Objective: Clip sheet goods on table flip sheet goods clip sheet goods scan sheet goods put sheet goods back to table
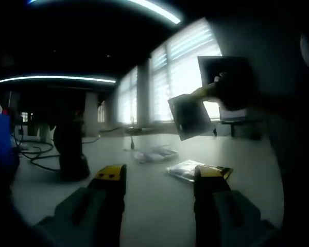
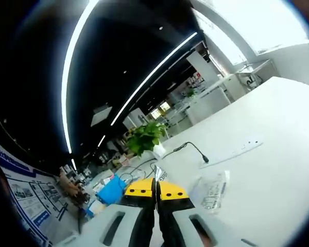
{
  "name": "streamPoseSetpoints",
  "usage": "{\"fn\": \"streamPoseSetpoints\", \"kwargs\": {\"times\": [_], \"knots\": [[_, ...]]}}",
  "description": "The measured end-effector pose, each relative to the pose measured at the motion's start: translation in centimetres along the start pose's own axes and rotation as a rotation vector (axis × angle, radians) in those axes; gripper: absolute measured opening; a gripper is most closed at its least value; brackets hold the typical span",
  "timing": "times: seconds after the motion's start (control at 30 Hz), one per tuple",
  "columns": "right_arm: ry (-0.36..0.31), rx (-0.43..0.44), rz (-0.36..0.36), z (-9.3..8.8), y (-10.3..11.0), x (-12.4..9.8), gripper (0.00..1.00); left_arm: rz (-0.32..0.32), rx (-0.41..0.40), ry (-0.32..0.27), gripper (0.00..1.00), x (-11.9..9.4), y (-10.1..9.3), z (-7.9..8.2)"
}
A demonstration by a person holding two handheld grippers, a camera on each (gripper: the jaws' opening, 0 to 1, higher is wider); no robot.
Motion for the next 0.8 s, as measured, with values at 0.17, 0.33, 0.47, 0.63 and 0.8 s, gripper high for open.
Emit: {"fn": "streamPoseSetpoints", "kwargs": {"times": [0.17,0.33,0.47,0.63,0.8], "knots": [[-0.021,0.006,-0.015,0.4,0.4,4.2,0.0,0.001,-0.002,-0.001,0.46,0.0,0.0,0.0],[-0.037,0.025,-0.025,0.2,-0.3,6.5,0.0,0.0,-0.002,-0.002,0.46,0.0,0.0,0.0],[-0.048,0.022,-0.026,0.0,-0.2,7.6,0.0,-0.002,-0.003,-0.002,0.46,-0.1,0.0,0.0],[-0.061,0.021,-0.038,0.4,-0.3,8.7,0.0,-0.004,-0.006,-0.004,0.46,-0.1,-0.1,0.1],[-0.065,0.031,-0.051,1.0,-0.9,9.9,0.0,-0.005,-0.006,-0.006,0.46,-0.1,0.1,0.1]]}}
Point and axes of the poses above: the point that each gripper's makers call its tool centre point, and the gripper's own axes: x roughly forward along the fingers, y roughly to its left, z roughly out of its top, the point moved 3 cm from there along -x, roughly backward along the fingers, and after that the axes turned 14 degrees about z, right-handed, at the moved point
